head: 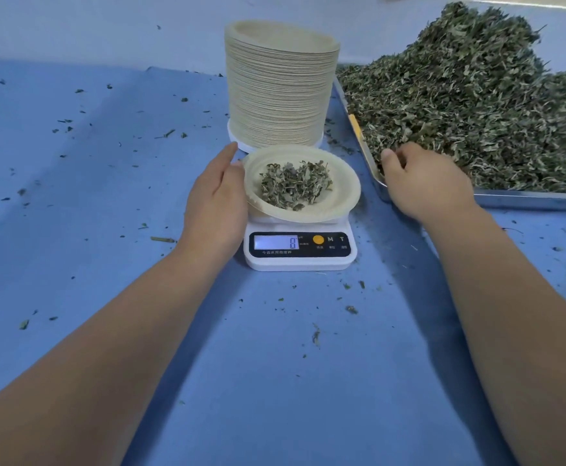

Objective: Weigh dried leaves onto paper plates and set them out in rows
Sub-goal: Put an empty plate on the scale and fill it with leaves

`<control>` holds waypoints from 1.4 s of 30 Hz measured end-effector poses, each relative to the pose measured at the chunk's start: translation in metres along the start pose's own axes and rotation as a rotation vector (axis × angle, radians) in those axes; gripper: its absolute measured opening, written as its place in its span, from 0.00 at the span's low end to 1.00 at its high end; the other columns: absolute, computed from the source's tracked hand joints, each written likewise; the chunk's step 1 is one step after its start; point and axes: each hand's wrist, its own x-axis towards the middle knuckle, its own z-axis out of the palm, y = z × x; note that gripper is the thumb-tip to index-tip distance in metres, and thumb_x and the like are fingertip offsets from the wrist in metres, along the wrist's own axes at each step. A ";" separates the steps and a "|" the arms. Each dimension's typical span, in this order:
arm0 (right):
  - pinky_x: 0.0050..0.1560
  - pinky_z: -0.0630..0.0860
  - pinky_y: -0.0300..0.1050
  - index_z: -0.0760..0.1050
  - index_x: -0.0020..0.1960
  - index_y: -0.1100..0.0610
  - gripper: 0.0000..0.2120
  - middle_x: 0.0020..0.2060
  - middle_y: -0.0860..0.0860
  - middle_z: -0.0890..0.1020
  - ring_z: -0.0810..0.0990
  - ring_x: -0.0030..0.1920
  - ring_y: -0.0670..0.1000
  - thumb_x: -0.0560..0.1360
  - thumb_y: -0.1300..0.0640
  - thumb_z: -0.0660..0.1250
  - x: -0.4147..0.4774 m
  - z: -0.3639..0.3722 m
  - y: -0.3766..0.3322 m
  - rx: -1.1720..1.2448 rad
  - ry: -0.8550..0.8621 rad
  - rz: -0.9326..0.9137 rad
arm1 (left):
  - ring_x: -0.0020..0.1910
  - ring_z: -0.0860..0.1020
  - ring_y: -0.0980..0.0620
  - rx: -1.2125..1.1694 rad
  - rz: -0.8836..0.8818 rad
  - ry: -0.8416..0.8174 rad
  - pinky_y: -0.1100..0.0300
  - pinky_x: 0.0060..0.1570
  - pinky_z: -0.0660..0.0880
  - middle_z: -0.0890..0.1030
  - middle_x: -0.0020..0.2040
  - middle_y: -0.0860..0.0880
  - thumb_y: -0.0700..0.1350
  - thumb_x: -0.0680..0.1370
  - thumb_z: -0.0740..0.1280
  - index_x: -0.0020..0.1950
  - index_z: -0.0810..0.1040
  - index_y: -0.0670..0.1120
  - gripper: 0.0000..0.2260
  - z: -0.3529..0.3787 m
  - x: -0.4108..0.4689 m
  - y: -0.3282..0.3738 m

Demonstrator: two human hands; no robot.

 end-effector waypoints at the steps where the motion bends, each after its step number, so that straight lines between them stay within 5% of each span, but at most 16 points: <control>1: 0.46 0.69 0.54 0.73 0.53 0.56 0.25 0.45 0.59 0.78 0.75 0.46 0.62 0.83 0.38 0.48 0.001 0.001 0.000 -0.030 -0.041 0.024 | 0.68 0.68 0.68 -0.002 -0.004 0.002 0.53 0.77 0.64 0.71 0.66 0.68 0.53 0.83 0.56 0.77 0.71 0.59 0.22 0.000 0.000 0.000; 6: 0.39 0.64 0.48 0.77 0.48 0.55 0.31 0.35 0.51 0.73 0.68 0.33 0.53 0.82 0.35 0.44 0.003 0.004 0.002 -0.113 -0.147 0.025 | 0.67 0.70 0.65 -0.029 -0.027 0.015 0.55 0.76 0.66 0.72 0.64 0.67 0.55 0.78 0.56 0.77 0.72 0.57 0.26 -0.001 0.002 0.000; 13: 0.34 0.64 0.46 0.72 0.41 0.57 0.25 0.34 0.55 0.75 0.72 0.35 0.57 0.83 0.39 0.52 0.005 0.006 0.001 -0.033 -0.039 -0.027 | 0.71 0.72 0.59 -0.063 -0.063 0.032 0.51 0.76 0.66 0.75 0.67 0.62 0.57 0.76 0.57 0.74 0.75 0.56 0.27 -0.001 0.004 0.001; 16: 0.37 0.67 0.48 0.72 0.48 0.56 0.21 0.38 0.54 0.76 0.73 0.39 0.59 0.83 0.39 0.54 0.011 0.008 -0.005 0.015 -0.034 -0.111 | 0.69 0.71 0.62 -0.050 -0.045 0.028 0.51 0.76 0.67 0.74 0.62 0.65 0.56 0.77 0.57 0.74 0.74 0.56 0.26 0.000 0.004 0.000; 21: 0.49 0.69 0.51 0.73 0.60 0.50 0.28 0.48 0.51 0.75 0.74 0.50 0.57 0.79 0.29 0.51 0.034 0.009 -0.009 0.034 -0.373 -0.082 | 0.69 0.72 0.61 -0.051 -0.049 0.024 0.51 0.75 0.68 0.75 0.62 0.64 0.57 0.76 0.56 0.74 0.75 0.57 0.27 0.000 0.005 -0.001; 25: 0.48 0.72 0.51 0.69 0.42 0.50 0.25 0.37 0.51 0.77 0.77 0.46 0.57 0.80 0.30 0.49 0.037 0.003 -0.007 0.009 -0.402 -0.112 | 0.68 0.72 0.61 -0.038 -0.046 0.014 0.51 0.75 0.68 0.75 0.62 0.63 0.56 0.76 0.56 0.74 0.75 0.56 0.26 0.001 0.004 -0.001; 30: 0.33 0.69 0.45 0.75 0.37 0.56 0.29 0.32 0.55 0.78 0.78 0.36 0.57 0.81 0.35 0.53 0.029 -0.005 -0.002 -0.126 -0.191 -0.174 | 0.66 0.74 0.61 -0.040 -0.053 0.027 0.49 0.73 0.70 0.76 0.61 0.63 0.56 0.77 0.56 0.71 0.77 0.56 0.24 0.002 0.005 0.000; 33: 0.39 0.72 0.48 0.73 0.43 0.55 0.26 0.43 0.56 0.78 0.77 0.44 0.59 0.80 0.33 0.54 0.034 -0.009 -0.003 -0.101 -0.095 -0.126 | 0.54 0.75 0.73 -0.055 -0.058 0.022 0.50 0.70 0.73 0.79 0.50 0.71 0.55 0.78 0.57 0.58 0.79 0.62 0.14 0.003 0.006 -0.001; 35: 0.56 0.73 0.58 0.73 0.55 0.54 0.29 0.57 0.60 0.73 0.73 0.58 0.63 0.78 0.29 0.53 0.037 -0.005 -0.009 -0.103 -0.191 -0.067 | 0.49 0.75 0.76 -0.065 -0.065 0.023 0.51 0.67 0.75 0.79 0.45 0.73 0.55 0.77 0.57 0.50 0.79 0.64 0.11 0.002 0.006 -0.001; 37: 0.62 0.70 0.60 0.71 0.66 0.54 0.36 0.65 0.62 0.71 0.71 0.65 0.65 0.77 0.26 0.49 0.038 0.000 -0.012 -0.076 -0.357 -0.032 | 0.47 0.76 0.74 -0.069 -0.075 0.027 0.50 0.65 0.76 0.80 0.44 0.71 0.55 0.76 0.57 0.48 0.78 0.63 0.11 0.001 0.006 -0.001; 39: 0.53 0.73 0.54 0.73 0.62 0.57 0.38 0.56 0.59 0.78 0.77 0.58 0.62 0.78 0.26 0.47 0.037 0.004 -0.013 -0.054 -0.450 -0.049 | 0.47 0.77 0.72 -0.073 -0.082 0.033 0.51 0.63 0.77 0.80 0.44 0.69 0.56 0.75 0.57 0.48 0.79 0.62 0.11 0.001 0.007 0.000; 42: 0.37 0.69 0.49 0.72 0.40 0.58 0.35 0.38 0.57 0.78 0.77 0.39 0.57 0.79 0.28 0.47 0.036 0.004 -0.012 -0.100 -0.413 -0.114 | 0.53 0.78 0.65 -0.062 -0.083 0.039 0.48 0.64 0.77 0.80 0.49 0.64 0.55 0.76 0.57 0.50 0.79 0.61 0.11 0.002 0.006 0.000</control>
